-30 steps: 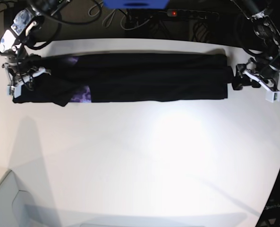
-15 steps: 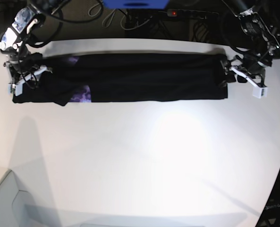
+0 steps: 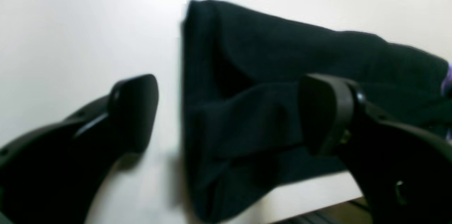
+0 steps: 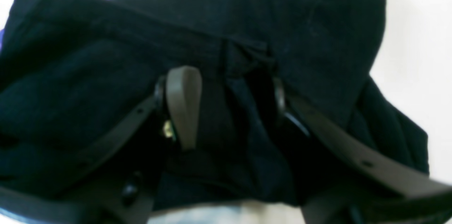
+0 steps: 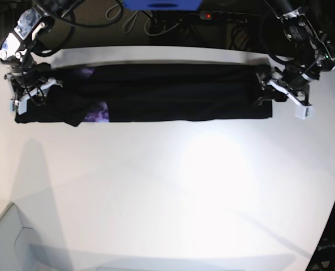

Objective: Layout the t-shirt on the table in an organized manner, then fold the t-shirt properly
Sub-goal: 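Push the strip ends inward with both grippers toward each other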

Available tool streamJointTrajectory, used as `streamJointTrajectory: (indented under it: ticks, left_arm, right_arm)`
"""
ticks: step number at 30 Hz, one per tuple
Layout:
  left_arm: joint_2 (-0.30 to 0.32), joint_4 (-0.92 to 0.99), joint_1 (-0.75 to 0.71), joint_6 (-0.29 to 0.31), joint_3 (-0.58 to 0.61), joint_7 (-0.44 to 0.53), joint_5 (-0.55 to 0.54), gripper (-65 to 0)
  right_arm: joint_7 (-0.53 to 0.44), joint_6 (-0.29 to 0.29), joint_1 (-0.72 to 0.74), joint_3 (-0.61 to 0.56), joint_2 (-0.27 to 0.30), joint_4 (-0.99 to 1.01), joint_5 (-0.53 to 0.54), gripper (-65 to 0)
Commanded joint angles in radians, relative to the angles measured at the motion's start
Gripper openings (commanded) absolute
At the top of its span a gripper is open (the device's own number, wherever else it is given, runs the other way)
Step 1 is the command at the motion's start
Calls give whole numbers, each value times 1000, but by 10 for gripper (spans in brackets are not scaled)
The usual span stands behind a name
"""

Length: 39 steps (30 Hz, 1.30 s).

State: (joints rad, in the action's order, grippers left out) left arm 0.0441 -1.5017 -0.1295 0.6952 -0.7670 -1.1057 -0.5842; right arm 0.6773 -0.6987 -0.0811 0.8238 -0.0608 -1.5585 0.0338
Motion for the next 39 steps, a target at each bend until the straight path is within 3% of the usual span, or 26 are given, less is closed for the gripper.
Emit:
streamJointTrajectory:
  ticks: [1, 8, 16, 19, 26, 31, 35, 39]
  left_arm:
    - [1, -10, 1, 3, 8, -15, 22, -43]
    - [-39, -10, -11, 3, 82, -24, 40, -44]
    - [-33, -10, -37, 3, 102, -17, 40, -56]
    - [-31, -10, -29, 3, 108, -15, 39, -158]
    - [-37, -9, -19, 3, 106, -15, 40, -630]
    - [-23, 11, 9, 3, 102, -15, 40, -650]
    - [41, 8, 60, 3, 100, -23, 40, -648]
    - [102, 8, 110, 3, 100, -24, 40, -648]
  right_arm:
    - [26, 1, -3, 1, 5, -7, -15, -366]
    - [26, 1, 1, 1, 5, -7, -15, -366]
    - [26, 1, 4, 1, 5, -7, -15, -366]
    - [26, 1, 4, 1, 5, -6, -15, -366]
    - [26, 1, 4, -1, 5, -6, -15, -366]
    - [26, 1, 5, -16, -4, -6, -15, -366]
    - [25, 1, -4, -64, -11, -9, -15, -366]
    - [19, 1, -16, -85, -69, -10, -13, -369]
